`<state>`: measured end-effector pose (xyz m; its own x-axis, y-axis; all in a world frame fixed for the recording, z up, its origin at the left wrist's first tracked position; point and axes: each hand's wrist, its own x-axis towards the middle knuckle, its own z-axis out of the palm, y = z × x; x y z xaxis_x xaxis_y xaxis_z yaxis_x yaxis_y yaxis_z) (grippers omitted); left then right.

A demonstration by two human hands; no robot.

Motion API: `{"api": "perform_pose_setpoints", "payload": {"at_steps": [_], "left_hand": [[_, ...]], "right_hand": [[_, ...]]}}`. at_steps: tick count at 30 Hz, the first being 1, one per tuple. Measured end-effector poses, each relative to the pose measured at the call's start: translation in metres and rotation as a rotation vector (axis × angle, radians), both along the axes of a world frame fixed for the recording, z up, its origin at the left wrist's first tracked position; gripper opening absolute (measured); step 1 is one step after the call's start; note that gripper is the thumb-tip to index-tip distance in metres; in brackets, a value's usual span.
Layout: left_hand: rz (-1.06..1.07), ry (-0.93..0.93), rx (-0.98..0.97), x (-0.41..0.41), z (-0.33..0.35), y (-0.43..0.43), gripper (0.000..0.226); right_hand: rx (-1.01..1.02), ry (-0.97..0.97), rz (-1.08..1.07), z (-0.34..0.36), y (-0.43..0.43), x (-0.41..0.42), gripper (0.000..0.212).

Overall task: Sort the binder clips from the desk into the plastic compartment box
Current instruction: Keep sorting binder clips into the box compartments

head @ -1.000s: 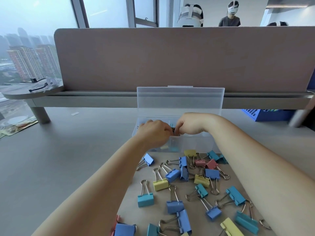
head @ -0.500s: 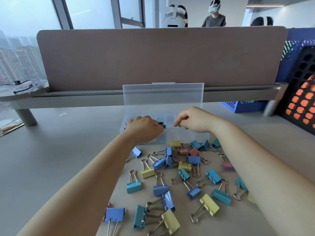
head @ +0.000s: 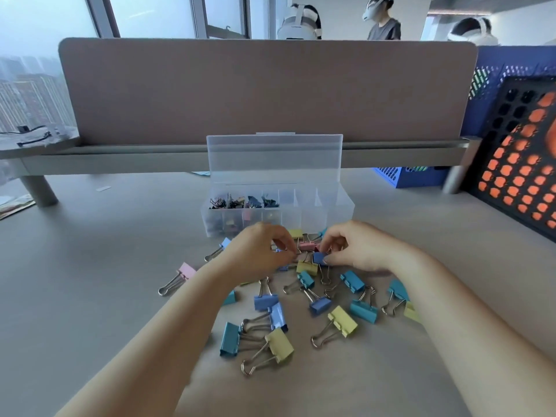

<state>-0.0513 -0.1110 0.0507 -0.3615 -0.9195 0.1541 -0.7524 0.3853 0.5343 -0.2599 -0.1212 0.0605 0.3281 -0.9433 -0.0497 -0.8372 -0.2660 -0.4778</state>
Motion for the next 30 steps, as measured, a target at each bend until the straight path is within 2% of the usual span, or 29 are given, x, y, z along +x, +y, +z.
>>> {"api": "perform_pose_setpoints", "payload": {"at_steps": [1,4,8,10,13,15,18,20,25,30], "left_hand": [[-0.016,-0.016,0.033,-0.001,-0.001,0.004,0.002],[-0.028,-0.099,0.079,-0.003,-0.004,0.012,0.019],[0.063,-0.265,-0.044,-0.01,-0.012,0.019,0.04],[0.096,-0.297,-0.096,-0.016,-0.016,0.021,0.04],[0.118,-0.263,-0.12,-0.021,-0.017,0.022,0.025],[0.112,-0.235,-0.122,-0.022,-0.016,0.023,0.014],[0.09,-0.206,-0.101,-0.016,-0.012,0.022,0.015],[0.081,-0.207,-0.069,-0.01,-0.007,0.023,0.023],[0.102,-0.31,-0.025,-0.004,-0.003,0.025,0.032],[0.09,-0.305,-0.014,-0.007,-0.005,0.028,0.029]], "right_hand": [[-0.023,-0.001,0.011,0.0,0.003,0.0,0.013],[-0.035,-0.035,0.069,0.004,0.011,0.001,0.014],[0.082,0.042,0.162,0.01,0.021,0.004,0.012],[0.137,0.093,0.162,0.015,0.028,0.004,0.012],[0.157,0.17,0.146,0.017,0.038,0.01,0.035],[0.125,0.238,0.139,0.014,0.042,0.017,0.042],[0.061,0.319,0.131,0.012,0.044,0.025,0.04],[0.045,0.351,0.132,0.014,0.047,0.027,0.037],[-0.018,0.446,0.106,0.008,0.051,0.036,0.049],[0.01,0.362,0.049,0.009,0.049,0.027,0.035]]}}
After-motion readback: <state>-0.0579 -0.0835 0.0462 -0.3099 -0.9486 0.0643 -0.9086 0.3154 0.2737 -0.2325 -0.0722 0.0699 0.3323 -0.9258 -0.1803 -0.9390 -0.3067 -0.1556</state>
